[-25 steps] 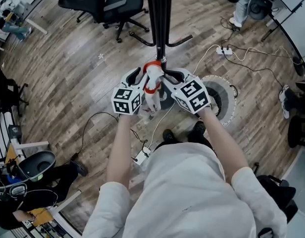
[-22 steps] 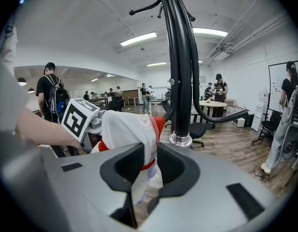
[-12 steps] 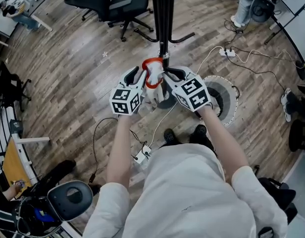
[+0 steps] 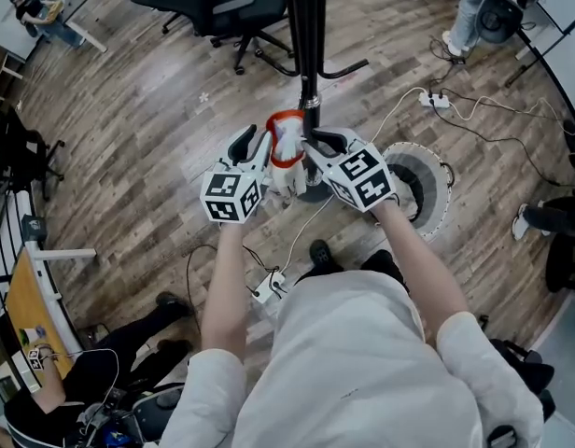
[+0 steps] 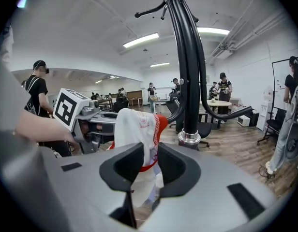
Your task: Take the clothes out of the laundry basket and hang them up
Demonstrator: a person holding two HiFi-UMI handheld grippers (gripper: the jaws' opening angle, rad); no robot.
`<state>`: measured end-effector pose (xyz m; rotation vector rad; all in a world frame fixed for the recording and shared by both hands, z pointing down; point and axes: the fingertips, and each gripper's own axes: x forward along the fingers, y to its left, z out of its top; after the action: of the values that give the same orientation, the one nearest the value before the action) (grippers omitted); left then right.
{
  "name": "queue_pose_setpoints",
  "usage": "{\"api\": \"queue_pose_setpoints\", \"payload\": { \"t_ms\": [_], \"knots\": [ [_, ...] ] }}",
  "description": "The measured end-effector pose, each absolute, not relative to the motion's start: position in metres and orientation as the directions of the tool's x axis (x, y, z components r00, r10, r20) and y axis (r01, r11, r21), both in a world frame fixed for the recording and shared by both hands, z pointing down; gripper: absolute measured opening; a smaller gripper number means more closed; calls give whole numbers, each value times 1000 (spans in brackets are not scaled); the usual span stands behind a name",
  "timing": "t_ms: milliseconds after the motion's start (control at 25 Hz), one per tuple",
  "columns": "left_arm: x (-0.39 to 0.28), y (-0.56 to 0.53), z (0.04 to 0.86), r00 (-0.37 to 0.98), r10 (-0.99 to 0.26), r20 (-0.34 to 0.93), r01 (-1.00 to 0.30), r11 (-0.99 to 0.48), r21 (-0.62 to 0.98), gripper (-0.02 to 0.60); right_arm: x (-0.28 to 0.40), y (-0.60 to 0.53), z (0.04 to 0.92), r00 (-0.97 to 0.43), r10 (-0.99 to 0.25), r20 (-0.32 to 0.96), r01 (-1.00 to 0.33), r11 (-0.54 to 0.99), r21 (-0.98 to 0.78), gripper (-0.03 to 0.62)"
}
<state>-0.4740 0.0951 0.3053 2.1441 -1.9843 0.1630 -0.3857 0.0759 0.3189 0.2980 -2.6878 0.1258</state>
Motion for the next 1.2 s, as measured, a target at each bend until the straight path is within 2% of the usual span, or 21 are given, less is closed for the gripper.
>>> {"api": "queue_pose_setpoints", "payload": {
  "t_ms": [880,1200],
  "knots": [
    [-460,115,266,63,-986,157,-997,-54,62,130,-375,88,309,-900,-149,409,-189,980,-61,123],
    [-443,125,261,30,-990,136,-998,-21,62,130,-360,85,298,-926,-124,356,-168,981,-94,124]
  ]
}}
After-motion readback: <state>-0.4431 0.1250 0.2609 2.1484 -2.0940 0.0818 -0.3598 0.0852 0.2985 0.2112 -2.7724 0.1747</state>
